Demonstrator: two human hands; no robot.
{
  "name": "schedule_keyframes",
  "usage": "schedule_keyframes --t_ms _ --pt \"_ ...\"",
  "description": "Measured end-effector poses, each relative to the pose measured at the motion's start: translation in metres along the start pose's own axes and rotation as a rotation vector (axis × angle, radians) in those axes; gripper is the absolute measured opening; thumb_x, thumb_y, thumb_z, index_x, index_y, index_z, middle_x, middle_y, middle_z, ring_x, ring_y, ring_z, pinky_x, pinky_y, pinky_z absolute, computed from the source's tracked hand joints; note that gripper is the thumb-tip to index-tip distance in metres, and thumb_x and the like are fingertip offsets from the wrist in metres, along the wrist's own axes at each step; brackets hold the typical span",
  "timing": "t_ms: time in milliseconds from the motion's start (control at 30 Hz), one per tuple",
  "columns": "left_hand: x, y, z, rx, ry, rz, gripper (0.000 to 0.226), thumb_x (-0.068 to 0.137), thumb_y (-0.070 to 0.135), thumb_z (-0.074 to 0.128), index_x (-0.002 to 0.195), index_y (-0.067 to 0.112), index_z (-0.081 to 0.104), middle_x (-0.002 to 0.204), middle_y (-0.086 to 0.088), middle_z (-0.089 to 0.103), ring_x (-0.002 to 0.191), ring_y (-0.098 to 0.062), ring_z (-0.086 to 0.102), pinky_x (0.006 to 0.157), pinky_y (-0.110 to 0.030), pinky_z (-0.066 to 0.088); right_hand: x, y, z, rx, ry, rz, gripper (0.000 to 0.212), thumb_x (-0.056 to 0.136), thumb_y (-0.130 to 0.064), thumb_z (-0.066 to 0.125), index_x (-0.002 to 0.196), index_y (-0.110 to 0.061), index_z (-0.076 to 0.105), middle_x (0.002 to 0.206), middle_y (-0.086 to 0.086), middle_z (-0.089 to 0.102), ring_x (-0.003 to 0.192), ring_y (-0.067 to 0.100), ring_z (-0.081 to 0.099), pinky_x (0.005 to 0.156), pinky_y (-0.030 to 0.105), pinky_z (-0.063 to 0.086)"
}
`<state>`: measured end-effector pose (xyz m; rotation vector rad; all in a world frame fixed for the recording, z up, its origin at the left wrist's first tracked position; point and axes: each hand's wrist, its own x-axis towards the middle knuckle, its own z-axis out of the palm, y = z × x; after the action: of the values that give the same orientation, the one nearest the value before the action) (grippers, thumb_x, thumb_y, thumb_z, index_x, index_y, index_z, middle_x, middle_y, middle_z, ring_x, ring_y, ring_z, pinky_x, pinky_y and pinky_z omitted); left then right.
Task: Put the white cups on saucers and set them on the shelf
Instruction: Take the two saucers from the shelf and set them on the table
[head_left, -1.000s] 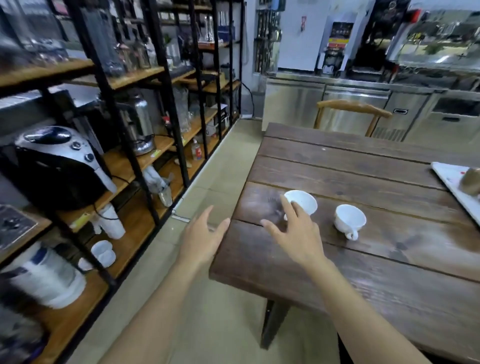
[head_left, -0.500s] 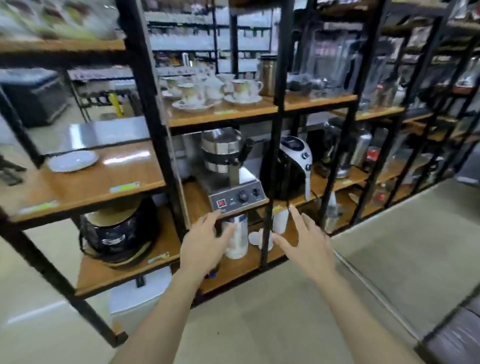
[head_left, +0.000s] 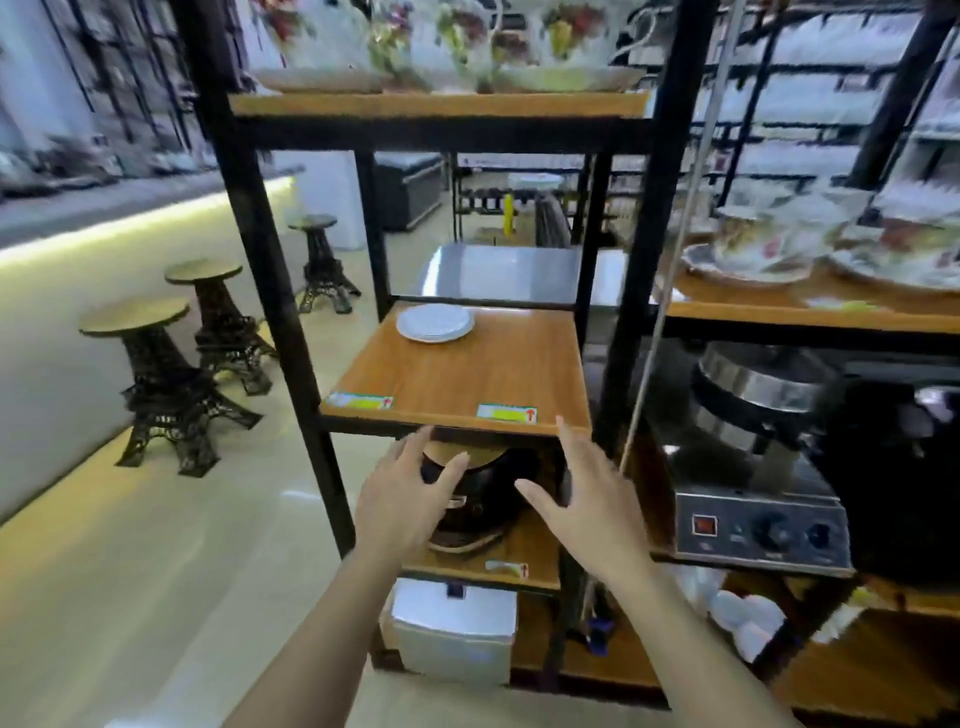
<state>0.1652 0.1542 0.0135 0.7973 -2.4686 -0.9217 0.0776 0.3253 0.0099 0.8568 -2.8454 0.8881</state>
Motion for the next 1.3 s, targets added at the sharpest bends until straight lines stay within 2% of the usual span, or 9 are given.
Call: schedule_keyframes --t_ms 133,267,433,600,867,1033,1100,1200,1300 --pt "0.056 -0.013 -0.004 -0.018 0.056 -0.068 0.067 0.086 0.059 0.049 0.143 0.025 0.039 0.150 0.000 0.041 0.137 -0.022 0.038 0.107 -0.038 0.035 0.075 -0.016 0.017 0.020 0.000 -0.037 0.083 0.083 -0.066 0.044 0.149 -0.037 0.004 0.155 -0.002 0.029 0.141 0.020 0.030 0.113 0.044 0.025" --pt "0.111 -0.029 -0.011 0.001 0.095 -0.112 0.062 0.087 0.058 0.048 0.140 0.027 0.042 0.144 -0.003 0.047 0.130 -0.025 0.045 0.100 -0.039 0.039 0.138 -0.027 0.034 0.076 -0.034 0.001 0.085 0.082 -0.067 0.045 0.148 -0.038 0.002 0.156 -0.003 0.027 0.140 0.022 0.031 0.114 0.047 0.023" --pt "0.181 -0.044 -0.012 -0.035 0.075 -0.149 0.069 0.086 0.064 0.044 0.145 0.030 0.033 0.150 -0.003 0.038 0.126 -0.027 0.050 0.098 -0.043 0.042 0.207 -0.037 0.054 0.131 -0.053 0.055 0.085 0.082 -0.066 0.047 0.149 -0.034 0.006 0.157 0.000 0.026 0.141 0.024 0.032 0.112 0.045 0.027" --pt "0.253 -0.050 -0.005 -0.264 0.046 -0.177 0.068 0.087 0.050 0.056 0.145 0.022 0.034 0.148 -0.006 0.043 0.133 -0.025 0.043 0.107 -0.041 0.036 0.267 -0.047 0.081 0.194 -0.011 0.175 0.084 0.082 -0.062 0.052 0.149 -0.033 0.012 0.157 0.002 0.025 0.143 0.025 0.026 0.114 0.048 0.028" --pt "0.346 -0.063 -0.006 -0.344 -0.041 -0.222 0.057 0.089 0.035 0.060 0.137 0.011 0.039 0.139 -0.009 0.049 0.122 -0.026 0.050 0.089 -0.032 0.039 0.356 -0.064 0.116 0.160 -0.049 0.376 0.083 0.083 -0.064 0.048 0.146 -0.015 0.028 0.154 0.007 0.033 0.140 0.028 0.033 0.113 0.046 0.030" --pt "0.383 -0.078 0.016 -0.483 -0.091 -0.370 0.068 0.089 0.030 0.061 0.145 0.008 0.027 0.148 -0.012 0.039 0.130 -0.031 0.045 0.106 -0.043 0.041 0.384 -0.062 0.140 0.120 -0.113 0.467 0.082 0.082 -0.067 0.046 0.143 -0.013 0.036 0.151 0.010 0.032 0.140 0.030 0.028 0.115 0.048 0.022" --pt "0.393 -0.080 0.023 -0.534 -0.106 -0.411 0.066 0.091 0.026 0.059 0.146 0.009 0.025 0.148 -0.012 0.038 0.128 -0.032 0.046 0.101 -0.046 0.046 0.393 -0.058 0.144 0.161 -0.110 0.499 0.079 0.081 -0.065 0.050 0.139 -0.012 0.042 0.148 0.010 0.033 0.138 0.030 0.027 0.115 0.048 0.020" --pt "0.403 -0.079 0.028 -0.584 -0.102 -0.450 0.060 0.094 0.015 0.055 0.145 0.009 0.025 0.145 -0.013 0.040 0.124 -0.033 0.047 0.079 -0.039 0.057 0.403 -0.054 0.151 0.237 -0.094 0.527 0.074 0.078 -0.060 0.060 0.131 -0.010 0.050 0.144 0.008 0.031 0.135 0.029 0.026 0.115 0.049 0.020" --pt "0.412 -0.079 0.032 -0.633 -0.115 -0.499 0.060 0.093 0.007 0.055 0.145 0.010 0.025 0.144 -0.014 0.041 0.123 -0.036 0.049 0.071 -0.040 0.058 0.409 -0.054 0.157 0.238 -0.084 0.513 0.063 0.077 -0.051 0.066 0.123 -0.011 0.054 0.141 0.006 0.032 0.132 0.027 0.028 0.115 0.047 0.019"
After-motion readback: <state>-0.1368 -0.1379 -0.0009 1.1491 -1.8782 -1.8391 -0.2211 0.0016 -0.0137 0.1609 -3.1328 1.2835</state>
